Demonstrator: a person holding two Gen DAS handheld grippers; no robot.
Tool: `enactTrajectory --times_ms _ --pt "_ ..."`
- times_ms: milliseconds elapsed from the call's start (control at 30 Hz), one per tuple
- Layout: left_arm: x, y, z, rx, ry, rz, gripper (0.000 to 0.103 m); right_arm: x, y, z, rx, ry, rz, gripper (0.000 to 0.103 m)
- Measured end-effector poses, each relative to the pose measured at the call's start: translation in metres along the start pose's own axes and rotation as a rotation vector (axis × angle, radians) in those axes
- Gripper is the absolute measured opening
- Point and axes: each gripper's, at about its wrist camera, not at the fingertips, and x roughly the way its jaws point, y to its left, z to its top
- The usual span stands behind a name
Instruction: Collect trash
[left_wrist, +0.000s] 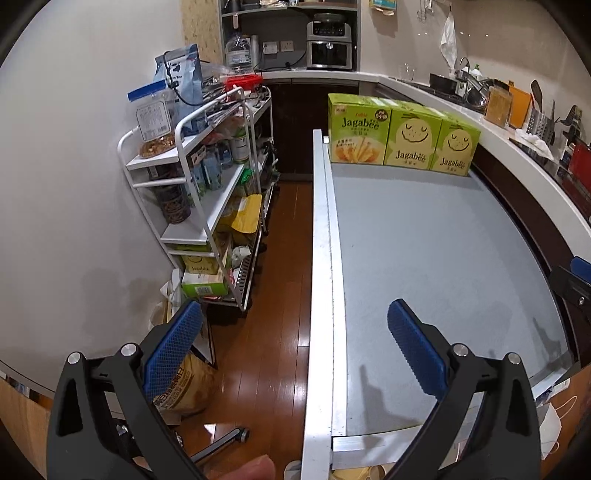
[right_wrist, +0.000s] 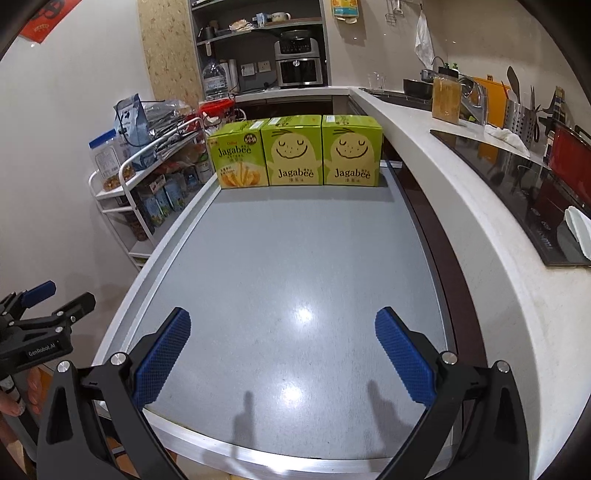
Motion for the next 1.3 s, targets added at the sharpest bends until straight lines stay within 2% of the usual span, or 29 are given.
enactTrajectory --times_ms 433,1300 --pt "0.009 0.002 -0.003 0.001 0.028 0.009 0.101 0.008 0.003 -0.003 -0.002 0.025 0.003 0.098" --pt "0.01 -0.001 0.002 0.0 0.008 0.001 0.101 0.012 0.004 0.004 0.0 0.019 0.004 0.098"
